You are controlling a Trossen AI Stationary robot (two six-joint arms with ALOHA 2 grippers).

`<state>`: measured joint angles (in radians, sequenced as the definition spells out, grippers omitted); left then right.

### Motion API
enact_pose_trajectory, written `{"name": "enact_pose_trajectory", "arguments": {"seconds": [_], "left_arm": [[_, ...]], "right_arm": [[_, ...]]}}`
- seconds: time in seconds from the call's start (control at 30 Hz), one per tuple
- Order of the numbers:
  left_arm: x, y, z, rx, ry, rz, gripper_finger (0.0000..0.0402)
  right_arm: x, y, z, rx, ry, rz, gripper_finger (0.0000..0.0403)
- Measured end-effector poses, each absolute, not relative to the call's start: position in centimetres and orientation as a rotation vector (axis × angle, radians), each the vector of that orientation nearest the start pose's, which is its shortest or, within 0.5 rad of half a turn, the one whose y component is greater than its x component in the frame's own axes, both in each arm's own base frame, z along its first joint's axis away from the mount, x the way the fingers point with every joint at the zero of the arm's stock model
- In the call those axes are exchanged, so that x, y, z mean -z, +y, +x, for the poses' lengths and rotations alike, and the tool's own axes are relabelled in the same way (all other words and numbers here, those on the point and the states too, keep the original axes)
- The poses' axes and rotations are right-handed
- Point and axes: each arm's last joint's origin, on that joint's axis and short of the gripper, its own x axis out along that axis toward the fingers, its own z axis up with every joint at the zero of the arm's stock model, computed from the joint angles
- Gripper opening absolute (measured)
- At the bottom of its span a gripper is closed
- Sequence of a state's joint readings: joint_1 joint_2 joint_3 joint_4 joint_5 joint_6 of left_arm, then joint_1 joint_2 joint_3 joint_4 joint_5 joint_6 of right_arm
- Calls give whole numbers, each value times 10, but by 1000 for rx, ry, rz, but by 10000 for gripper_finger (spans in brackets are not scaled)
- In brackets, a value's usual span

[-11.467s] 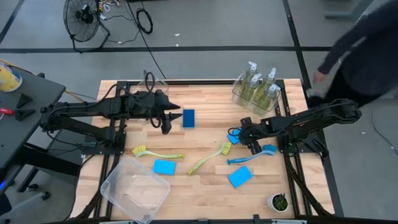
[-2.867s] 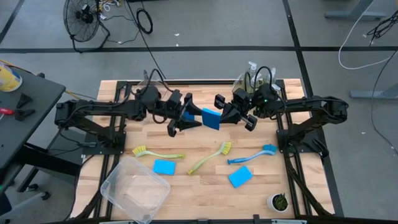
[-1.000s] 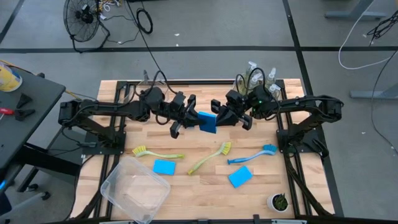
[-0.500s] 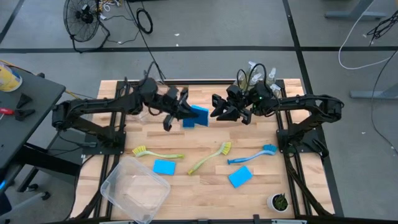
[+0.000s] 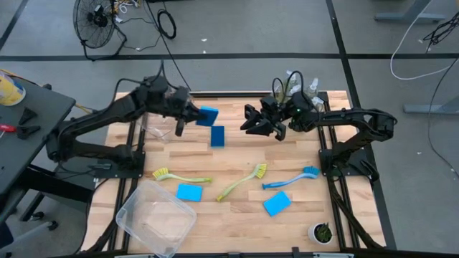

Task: Pick & Place Kitchen Sink Supplies
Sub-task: Put the blue sponge into the left transparent bin

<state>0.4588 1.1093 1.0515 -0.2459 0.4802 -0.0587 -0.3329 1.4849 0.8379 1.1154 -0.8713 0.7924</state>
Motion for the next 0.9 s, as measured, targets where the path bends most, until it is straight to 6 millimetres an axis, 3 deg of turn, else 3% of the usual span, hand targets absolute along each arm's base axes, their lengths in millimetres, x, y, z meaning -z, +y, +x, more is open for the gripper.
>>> {"name": "enact_pose_trajectory", "arguments": {"seconds": [0.47, 0.73, 0.9], "left_arm": [[-338, 132, 191, -298, 466, -237, 20], [-335, 151, 175, -544, 508, -267, 11], [-333, 159, 167, -629, 525, -280, 25]], "right_arm": [[-297, -85, 302, -441, -170, 510, 121], [-297, -85, 303, -437, -169, 505, 121], [-297, -85, 303, -434, -174, 481, 121]]}}
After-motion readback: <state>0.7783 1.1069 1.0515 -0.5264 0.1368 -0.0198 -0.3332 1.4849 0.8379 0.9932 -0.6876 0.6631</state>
